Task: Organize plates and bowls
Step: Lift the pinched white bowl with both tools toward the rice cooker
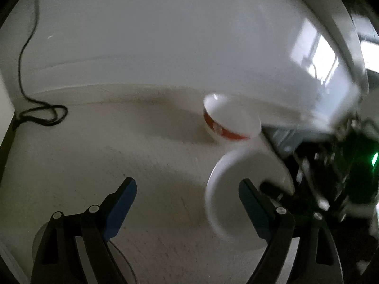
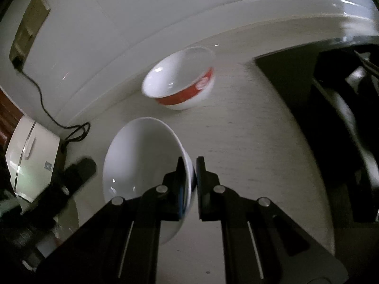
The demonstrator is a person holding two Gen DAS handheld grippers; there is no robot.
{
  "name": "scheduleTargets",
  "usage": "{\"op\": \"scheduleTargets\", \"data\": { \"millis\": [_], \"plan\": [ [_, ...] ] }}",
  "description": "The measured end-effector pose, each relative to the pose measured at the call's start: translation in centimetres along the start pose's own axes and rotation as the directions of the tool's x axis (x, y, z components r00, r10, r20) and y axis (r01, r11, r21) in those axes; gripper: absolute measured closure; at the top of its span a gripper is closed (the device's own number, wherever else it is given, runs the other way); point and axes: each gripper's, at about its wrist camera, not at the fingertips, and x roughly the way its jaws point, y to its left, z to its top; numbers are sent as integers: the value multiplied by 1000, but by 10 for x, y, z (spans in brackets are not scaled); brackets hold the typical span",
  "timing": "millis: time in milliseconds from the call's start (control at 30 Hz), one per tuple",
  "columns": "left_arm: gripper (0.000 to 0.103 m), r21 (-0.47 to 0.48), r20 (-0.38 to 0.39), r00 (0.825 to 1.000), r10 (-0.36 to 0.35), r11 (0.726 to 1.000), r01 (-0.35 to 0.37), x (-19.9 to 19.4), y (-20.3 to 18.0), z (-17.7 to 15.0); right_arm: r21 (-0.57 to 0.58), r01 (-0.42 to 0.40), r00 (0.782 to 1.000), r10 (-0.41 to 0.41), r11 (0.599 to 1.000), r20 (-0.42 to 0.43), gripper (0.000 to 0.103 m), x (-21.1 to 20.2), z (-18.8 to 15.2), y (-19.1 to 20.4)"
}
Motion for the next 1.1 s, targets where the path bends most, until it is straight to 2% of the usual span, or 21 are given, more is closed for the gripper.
{"op": "scheduleTargets", "data": {
  "millis": [133,167,200,233,267,400,567,733,867,900,967,1100],
  "plan": [
    [18,45,-33,999,-8,999,9,16,-17,-10,41,-25,1000,26,999,-9,92,-3,2,-16],
    [25,46,-40,999,-14,999,16,20,-19,-13,44,-27,1000,27,999,-10,92,-1,3,-14],
    [40,41,-46,999,-21,999,23,22,-20,-14,48,-30,999,30,998,-12,92,-2,3,-17],
    [49,33,-52,998,-26,999,28,24,-19,-15,51,-33,999,34,998,-16,92,-1,2,-17],
    [63,15,-65,997,-35,999,37,26,-17,-16,52,-35,999,36,998,-19,92,0,2,-18],
    [69,-59,-100,989,-113,993,107,34,-4,-18,76,-67,997,69,995,-28,87,-1,-2,-21],
    [72,-32,-82,993,-83,996,80,28,-7,-20,58,-64,997,66,996,-37,85,-5,-5,-17],
    [71,-23,-81,995,-66,998,64,32,-10,-22,28,-26,999,27,999,-26,73,-11,-9,-16],
    [73,-10,-76,995,-69,998,69,35,-15,-23,2,-44,997,45,999,-59,74,-7,-13,-11],
    [82,-6,-70,995,-75,997,75,32,-16,-23,-14,-43,998,42,999,-56,82,-7,-14,-8],
    [89,7,-62,996,-63,998,64,29,-19,-25,-63,-18,999,16,998,-28,85,-11,-17,-1],
    [89,18,-39,999,-35,999,35,27,-20,-26,-111,2,1000,-3,994,-9,87,-10,-20,4]
  ]
}}
